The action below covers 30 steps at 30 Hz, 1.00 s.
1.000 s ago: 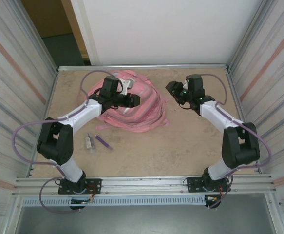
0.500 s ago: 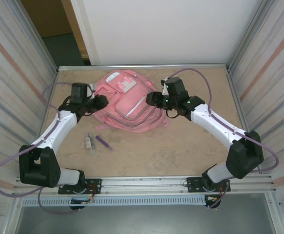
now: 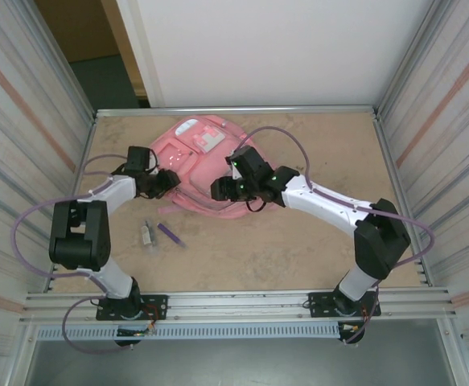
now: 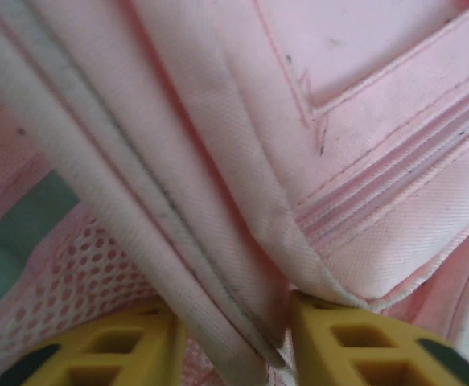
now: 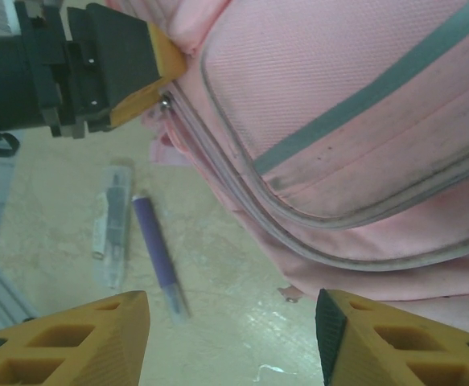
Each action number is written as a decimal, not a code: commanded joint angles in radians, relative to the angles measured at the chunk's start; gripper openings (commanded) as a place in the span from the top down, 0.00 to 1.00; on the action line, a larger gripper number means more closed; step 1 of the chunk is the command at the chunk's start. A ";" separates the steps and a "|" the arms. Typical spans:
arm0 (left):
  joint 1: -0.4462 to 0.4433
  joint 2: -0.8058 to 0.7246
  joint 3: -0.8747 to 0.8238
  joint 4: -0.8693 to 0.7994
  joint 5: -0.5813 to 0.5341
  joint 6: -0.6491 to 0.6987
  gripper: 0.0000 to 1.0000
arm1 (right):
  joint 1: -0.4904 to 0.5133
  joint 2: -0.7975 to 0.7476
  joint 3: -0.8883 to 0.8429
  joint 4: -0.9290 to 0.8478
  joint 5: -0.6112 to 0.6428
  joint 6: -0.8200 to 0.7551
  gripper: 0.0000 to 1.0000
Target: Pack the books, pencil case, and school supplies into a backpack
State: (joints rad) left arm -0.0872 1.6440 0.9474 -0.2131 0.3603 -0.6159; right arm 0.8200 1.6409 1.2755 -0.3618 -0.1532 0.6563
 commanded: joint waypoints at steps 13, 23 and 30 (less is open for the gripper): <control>-0.058 -0.246 -0.257 0.278 0.127 -0.300 1.00 | -0.108 0.261 0.046 0.028 -0.034 -0.072 0.51; -0.219 -0.241 -0.307 0.361 0.101 -0.450 1.00 | -0.257 0.384 0.184 0.145 -0.142 -0.131 0.52; -0.220 -0.217 -0.333 0.390 0.104 -0.528 1.00 | -0.144 0.099 -0.068 0.249 0.009 -0.411 0.49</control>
State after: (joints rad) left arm -0.2916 1.4174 0.6239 0.1429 0.3771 -1.1141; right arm 0.5945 1.8832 1.2831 -0.2028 -0.2062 0.4221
